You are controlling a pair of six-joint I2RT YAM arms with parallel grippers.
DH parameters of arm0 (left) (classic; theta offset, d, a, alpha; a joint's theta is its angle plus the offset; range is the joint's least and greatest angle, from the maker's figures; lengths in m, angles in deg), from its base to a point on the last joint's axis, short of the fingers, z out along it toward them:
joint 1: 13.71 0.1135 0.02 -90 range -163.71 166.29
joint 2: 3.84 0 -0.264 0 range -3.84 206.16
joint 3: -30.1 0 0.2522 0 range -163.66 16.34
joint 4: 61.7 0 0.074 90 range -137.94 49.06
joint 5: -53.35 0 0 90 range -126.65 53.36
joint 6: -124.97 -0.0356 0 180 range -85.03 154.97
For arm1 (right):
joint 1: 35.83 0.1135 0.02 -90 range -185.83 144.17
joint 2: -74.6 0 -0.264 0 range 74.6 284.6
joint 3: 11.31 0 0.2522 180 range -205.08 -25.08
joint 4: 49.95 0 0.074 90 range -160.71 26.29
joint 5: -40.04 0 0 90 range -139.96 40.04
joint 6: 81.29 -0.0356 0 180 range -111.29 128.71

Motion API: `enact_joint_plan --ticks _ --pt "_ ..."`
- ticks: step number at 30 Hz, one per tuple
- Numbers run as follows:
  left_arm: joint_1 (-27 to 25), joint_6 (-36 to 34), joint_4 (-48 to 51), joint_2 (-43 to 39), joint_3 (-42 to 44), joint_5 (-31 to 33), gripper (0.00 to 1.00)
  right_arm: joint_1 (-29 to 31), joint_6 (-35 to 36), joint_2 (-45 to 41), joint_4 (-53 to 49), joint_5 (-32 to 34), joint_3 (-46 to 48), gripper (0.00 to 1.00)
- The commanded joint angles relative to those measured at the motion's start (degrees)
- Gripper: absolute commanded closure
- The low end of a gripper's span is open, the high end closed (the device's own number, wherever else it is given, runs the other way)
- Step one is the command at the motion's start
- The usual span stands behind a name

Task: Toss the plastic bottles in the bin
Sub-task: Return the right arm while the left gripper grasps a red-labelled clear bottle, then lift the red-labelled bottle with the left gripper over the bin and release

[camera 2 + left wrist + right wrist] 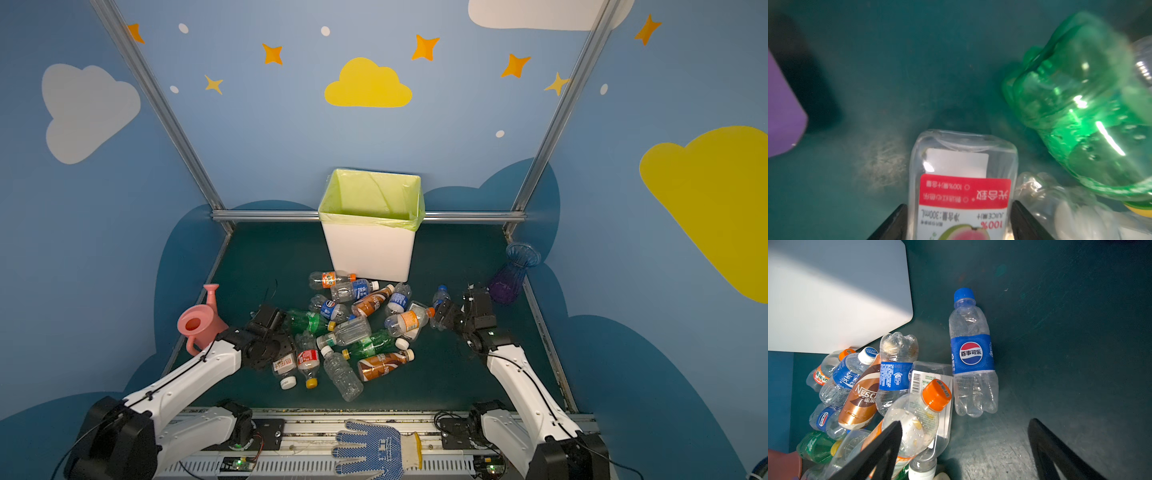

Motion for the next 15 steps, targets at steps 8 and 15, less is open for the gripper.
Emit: enact_joint_plan --ticks 8,15 --pt "0.35 -1.05 -2.98 4.59 -0.19 -2.00 0.30 -0.44 -0.73 -1.22 -0.17 1.97 -1.27 0.06" --pt "1.04 0.41 -0.71 -3.10 -1.92 0.11 0.53 -0.67 -0.28 -1.06 0.18 2.48 -1.85 0.06"
